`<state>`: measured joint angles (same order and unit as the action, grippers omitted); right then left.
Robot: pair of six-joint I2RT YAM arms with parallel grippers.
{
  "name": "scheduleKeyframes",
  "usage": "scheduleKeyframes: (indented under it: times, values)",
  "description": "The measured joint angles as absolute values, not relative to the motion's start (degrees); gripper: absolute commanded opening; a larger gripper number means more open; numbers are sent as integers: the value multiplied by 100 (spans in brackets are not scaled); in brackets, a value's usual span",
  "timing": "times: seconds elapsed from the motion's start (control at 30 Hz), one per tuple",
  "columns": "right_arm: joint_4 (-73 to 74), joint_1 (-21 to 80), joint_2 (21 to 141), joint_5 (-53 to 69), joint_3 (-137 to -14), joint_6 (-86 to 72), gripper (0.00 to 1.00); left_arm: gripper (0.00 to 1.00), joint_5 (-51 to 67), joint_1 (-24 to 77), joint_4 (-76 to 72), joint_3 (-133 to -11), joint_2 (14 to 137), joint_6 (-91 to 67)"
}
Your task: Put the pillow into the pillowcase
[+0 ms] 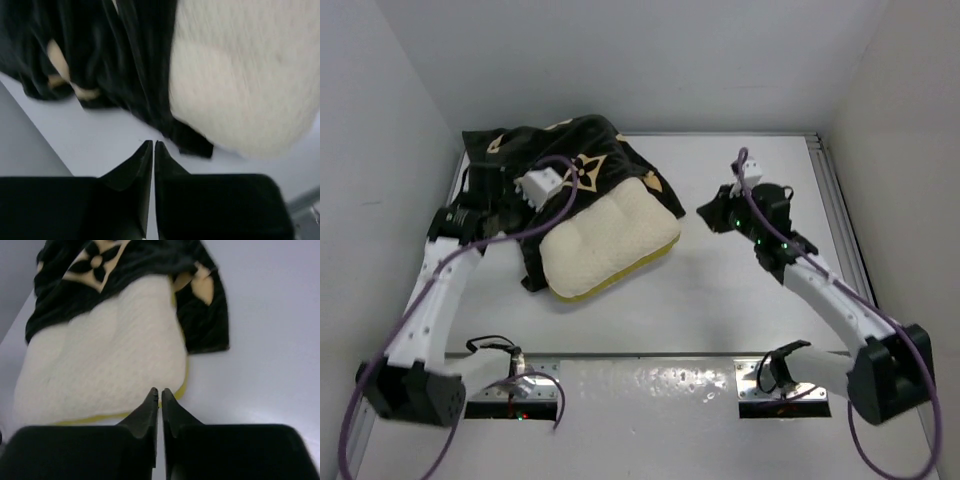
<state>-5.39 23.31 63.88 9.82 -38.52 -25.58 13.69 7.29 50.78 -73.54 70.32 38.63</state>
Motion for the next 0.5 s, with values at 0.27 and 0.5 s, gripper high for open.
scheduleKeyframes:
  times: [0.27, 0.5]
  values:
    - [-261, 1175, 10608, 1929, -7419, -2718, 61, 80, 469, 43, 5135, -4536, 6045, 4278]
    - [248, 1304, 12860, 2018, -8648, -2934, 70, 100, 851, -642, 4276, -4119, 6598, 4209]
